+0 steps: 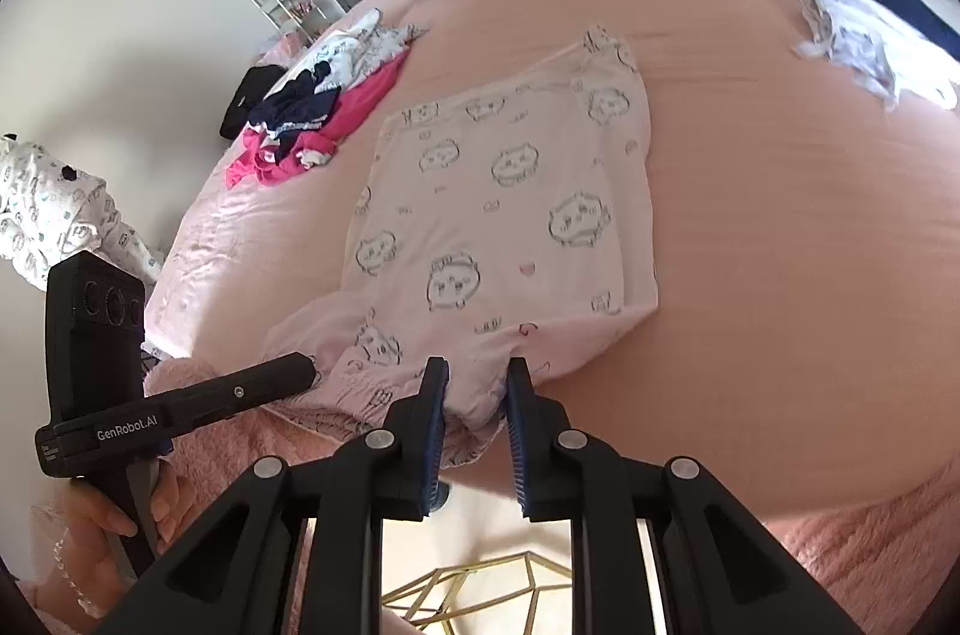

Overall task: Fold clothes
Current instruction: 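Lift the cuffs with both grippers and fold them onto the waistband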

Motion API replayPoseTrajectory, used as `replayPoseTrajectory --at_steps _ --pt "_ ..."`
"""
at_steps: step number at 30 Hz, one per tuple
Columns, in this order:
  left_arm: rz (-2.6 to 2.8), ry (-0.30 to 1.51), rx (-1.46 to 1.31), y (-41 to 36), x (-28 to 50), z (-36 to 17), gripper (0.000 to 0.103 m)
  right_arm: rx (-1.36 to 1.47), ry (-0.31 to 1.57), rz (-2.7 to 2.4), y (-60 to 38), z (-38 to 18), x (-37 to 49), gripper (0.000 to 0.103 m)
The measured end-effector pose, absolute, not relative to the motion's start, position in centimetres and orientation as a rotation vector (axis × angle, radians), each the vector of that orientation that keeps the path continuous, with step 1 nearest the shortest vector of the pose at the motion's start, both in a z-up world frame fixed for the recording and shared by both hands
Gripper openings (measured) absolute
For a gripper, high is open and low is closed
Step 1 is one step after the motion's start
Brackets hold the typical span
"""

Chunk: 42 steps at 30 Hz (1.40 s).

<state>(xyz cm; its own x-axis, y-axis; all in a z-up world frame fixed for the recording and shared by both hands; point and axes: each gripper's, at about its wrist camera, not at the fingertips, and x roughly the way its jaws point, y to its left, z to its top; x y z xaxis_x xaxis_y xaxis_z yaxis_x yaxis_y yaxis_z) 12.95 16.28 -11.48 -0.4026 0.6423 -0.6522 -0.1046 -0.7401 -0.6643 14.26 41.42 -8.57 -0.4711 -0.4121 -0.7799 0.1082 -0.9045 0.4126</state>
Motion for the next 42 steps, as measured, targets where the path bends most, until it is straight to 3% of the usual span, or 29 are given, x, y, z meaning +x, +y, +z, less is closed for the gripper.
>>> replayPoseTrajectory --at_steps 20,29,36,39,41,42 --pt "2.204 -0.954 -1.33 13.9 -4.9 -14.5 0.015 1.428 -0.615 -2.436 43.8 -11.1 -5.8 0.017" --pt "2.182 -1.063 -1.357 13.2 -6.3 -17.2 0.015 1.47 -0.651 -2.437 44.5 -15.0 -8.8 0.017" --pt "2.196 -1.17 -1.364 12.4 -8.1 -18.4 0.016 1.411 -0.618 -2.48 44.3 -13.8 -11.4 0.018" --pt "2.149 -1.203 -1.406 11.9 -8.1 -18.9 0.027 1.442 -0.602 -2.473 44.4 -13.8 -12.6 0.018" --pt "2.2 -1.119 -1.383 11.7 -7.5 -17.8 0.054 1.416 -0.552 -2.468 44.5 -12.8 -11.5 0.018" --pt "2.247 -1.041 -1.371 11.7 -7.1 -17.1 0.059 1.409 -0.486 -2.485 44.3 -12.2 -10.6 0.02"
